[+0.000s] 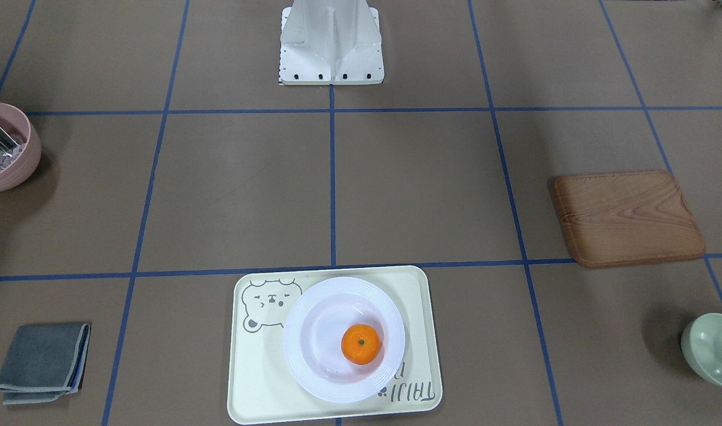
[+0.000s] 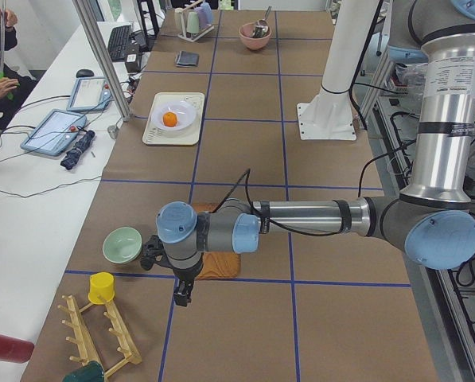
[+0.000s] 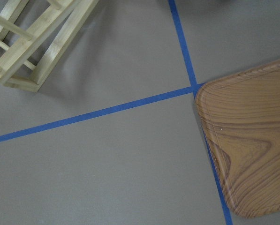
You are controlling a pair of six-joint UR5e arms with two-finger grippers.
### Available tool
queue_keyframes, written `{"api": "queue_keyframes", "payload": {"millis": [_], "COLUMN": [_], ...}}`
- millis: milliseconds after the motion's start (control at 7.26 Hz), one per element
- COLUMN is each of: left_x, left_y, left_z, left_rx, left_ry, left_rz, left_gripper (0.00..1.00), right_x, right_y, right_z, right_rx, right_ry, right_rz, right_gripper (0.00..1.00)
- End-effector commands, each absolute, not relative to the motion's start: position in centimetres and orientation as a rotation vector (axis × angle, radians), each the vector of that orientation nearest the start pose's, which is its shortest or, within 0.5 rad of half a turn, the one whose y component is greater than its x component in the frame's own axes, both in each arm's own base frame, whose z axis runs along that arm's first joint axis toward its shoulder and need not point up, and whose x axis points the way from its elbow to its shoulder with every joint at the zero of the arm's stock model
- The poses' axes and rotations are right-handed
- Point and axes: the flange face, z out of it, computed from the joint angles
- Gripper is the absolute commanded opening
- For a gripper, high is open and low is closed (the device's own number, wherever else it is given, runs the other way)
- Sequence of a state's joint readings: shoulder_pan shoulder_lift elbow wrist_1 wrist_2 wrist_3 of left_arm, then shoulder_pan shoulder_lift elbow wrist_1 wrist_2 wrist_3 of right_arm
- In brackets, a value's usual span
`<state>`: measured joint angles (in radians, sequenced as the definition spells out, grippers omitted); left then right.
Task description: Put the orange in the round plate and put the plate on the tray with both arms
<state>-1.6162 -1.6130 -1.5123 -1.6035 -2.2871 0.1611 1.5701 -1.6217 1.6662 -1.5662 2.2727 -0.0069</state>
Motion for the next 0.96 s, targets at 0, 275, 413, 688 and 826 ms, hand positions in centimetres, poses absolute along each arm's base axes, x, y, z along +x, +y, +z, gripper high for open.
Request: {"api": "queue_keyframes", "payload": {"millis": [0, 275, 413, 688, 826], "left_x": [-9.1, -8.9, -8.9, -8.9, -8.9], "left_y": [-50.9, -50.5, -50.5, -50.5, -50.5], "left_z": [64.5, 63.7, 63.7, 63.8, 63.8], "left_rx": [0.093, 0.091, 0.09, 0.088, 0.088], "left_ry": [0.717, 0.722, 0.722, 0.72, 0.72], "left_rz": [0.029, -0.007, -0.008, -0.009, -0.009], "left_gripper": [0.98, 0.98, 0.98, 0.98, 0.98], "right_x": [7.2, 7.2, 7.2, 7.2, 7.2], "right_y": [-46.6, -46.5, -46.6, -46.5, -46.5], "right_z": [64.8, 64.9, 64.6, 64.6, 64.7], "right_rx": [-0.001, -0.012, -0.006, -0.005, -0.007], "right_ry": [-0.706, -0.709, -0.709, -0.709, -0.709], "right_rz": [0.004, 0.009, 0.007, 0.005, 0.006], "right_gripper": [1.0, 1.0, 1.0, 1.0, 1.0]}}
